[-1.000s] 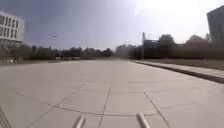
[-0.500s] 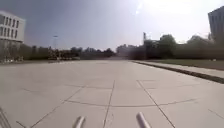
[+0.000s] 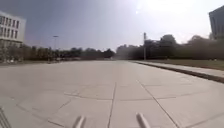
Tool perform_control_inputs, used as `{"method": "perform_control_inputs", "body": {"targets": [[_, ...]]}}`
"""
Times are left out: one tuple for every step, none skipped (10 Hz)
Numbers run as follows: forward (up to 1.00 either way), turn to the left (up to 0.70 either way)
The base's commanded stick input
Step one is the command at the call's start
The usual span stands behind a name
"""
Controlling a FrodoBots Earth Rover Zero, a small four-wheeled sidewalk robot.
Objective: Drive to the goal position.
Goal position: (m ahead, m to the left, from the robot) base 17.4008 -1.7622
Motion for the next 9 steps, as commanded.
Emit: {"method": "perform_control_inputs", "body": {"targets": [[1.0,0.0],[1.0,0.0],[1.0,0.0],[1.0,0.0],[1.0,0.0],[1.0,0.0],[1.0,0.0],[1.0,0.0],[1.0,0.0]]}}
